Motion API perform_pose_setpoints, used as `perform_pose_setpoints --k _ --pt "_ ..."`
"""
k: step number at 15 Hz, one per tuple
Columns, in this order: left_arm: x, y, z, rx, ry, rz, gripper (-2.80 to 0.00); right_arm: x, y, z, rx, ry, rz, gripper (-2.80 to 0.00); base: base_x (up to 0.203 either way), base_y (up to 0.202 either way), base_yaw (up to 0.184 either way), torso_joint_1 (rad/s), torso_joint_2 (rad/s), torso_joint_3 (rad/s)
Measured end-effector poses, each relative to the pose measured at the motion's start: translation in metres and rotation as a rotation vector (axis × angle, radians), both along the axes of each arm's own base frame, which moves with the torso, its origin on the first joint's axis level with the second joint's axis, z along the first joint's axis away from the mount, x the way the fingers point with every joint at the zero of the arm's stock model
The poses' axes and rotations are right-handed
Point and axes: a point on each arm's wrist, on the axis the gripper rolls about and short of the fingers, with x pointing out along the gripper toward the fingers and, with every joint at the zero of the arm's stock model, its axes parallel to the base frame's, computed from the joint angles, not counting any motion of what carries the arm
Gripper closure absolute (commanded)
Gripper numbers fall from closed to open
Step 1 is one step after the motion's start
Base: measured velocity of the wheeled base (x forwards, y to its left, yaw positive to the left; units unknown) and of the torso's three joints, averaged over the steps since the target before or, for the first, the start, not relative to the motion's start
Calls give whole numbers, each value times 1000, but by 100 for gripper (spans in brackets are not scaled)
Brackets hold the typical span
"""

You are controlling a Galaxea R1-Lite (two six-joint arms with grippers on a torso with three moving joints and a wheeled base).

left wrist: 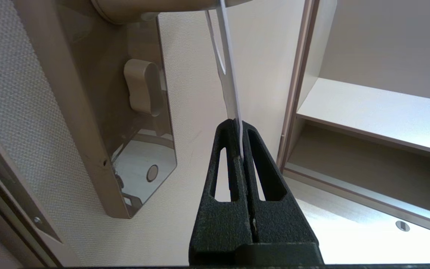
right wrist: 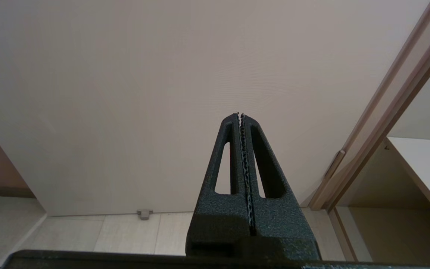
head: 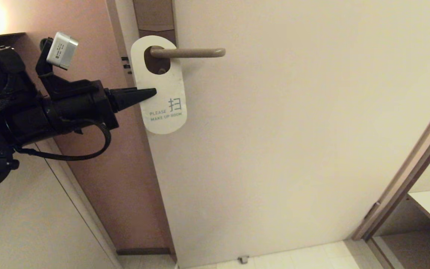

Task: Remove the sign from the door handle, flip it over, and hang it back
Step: Take down the sign

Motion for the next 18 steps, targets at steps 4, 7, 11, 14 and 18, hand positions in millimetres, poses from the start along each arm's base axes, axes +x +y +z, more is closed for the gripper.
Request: perform_pose_setpoints --k 4,7,11,14,18 --pt "0 0 0 0 -1 1 -280 0 0 0 0 0 0 0 0 0 0 0 0 0" --pt "-1 1 1 -2 -5 1 -280 0 0 0 0 0 0 0 0 0 0 0 0 0" --pt "-6 2 -2 0 5 -6 -280 0 0 0 0 0 0 0 0 0 0 0 0 0" --pt "-14 11 -4 7 17 -40 -280 0 0 0 0 0 0 0 0 0 0 0 0 0" --pt "-28 27 -2 12 17 -81 -280 0 0 0 0 0 0 0 0 0 0 0 0 0"
